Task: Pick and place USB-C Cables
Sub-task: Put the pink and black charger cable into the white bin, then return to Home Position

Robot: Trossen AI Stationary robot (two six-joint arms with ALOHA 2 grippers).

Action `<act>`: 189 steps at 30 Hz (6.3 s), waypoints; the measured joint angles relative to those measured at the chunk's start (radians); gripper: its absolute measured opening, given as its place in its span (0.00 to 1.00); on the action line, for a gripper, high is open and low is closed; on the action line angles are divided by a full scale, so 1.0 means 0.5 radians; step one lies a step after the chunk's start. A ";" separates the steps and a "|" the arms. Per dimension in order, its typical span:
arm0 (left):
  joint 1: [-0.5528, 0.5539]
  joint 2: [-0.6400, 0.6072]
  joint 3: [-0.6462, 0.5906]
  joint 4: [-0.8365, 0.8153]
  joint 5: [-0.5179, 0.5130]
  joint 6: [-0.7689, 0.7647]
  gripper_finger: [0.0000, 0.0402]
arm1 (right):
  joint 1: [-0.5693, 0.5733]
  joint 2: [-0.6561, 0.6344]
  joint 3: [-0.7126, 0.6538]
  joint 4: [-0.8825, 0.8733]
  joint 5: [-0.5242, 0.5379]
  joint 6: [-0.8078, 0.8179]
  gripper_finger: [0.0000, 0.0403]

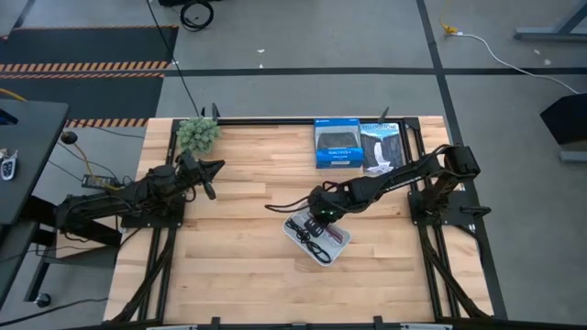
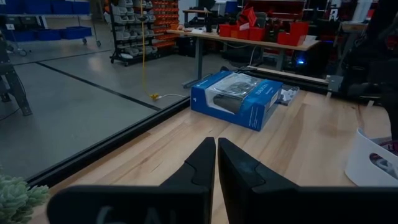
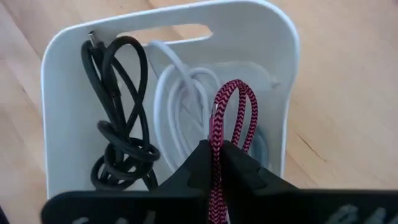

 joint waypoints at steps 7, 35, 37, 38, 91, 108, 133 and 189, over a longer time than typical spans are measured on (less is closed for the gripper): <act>-0.001 -0.001 0.000 0.001 0.000 0.000 0.06 | -0.001 0.000 -0.027 -0.005 -0.055 -0.039 0.21; -0.001 0.000 -0.001 0.000 0.001 0.000 0.06 | -0.283 -0.797 0.050 -0.058 0.099 -0.369 0.34; -0.001 0.000 0.000 0.001 0.000 0.000 0.06 | -0.308 -0.903 0.050 -0.059 0.154 -0.427 0.34; -0.001 0.000 -0.001 0.000 0.000 0.000 0.06 | -0.320 -0.952 0.050 -0.059 0.179 -0.458 0.34; 0.000 -0.001 0.000 0.000 0.001 0.000 0.06 | -0.323 -2.840 -0.217 -0.278 -0.014 -1.181 0.29; 0.000 -0.003 0.000 -0.011 0.001 0.000 0.06 | -0.324 -3.382 -0.822 -0.049 -0.277 -0.914 0.08; 0.002 0.000 0.000 0.001 0.008 0.000 0.06 | -0.325 -3.415 -1.657 0.584 -0.356 -0.706 0.01; 0.002 0.000 0.000 0.000 0.007 0.000 0.06 | -0.327 -3.399 -2.074 0.748 -0.348 -1.495 0.07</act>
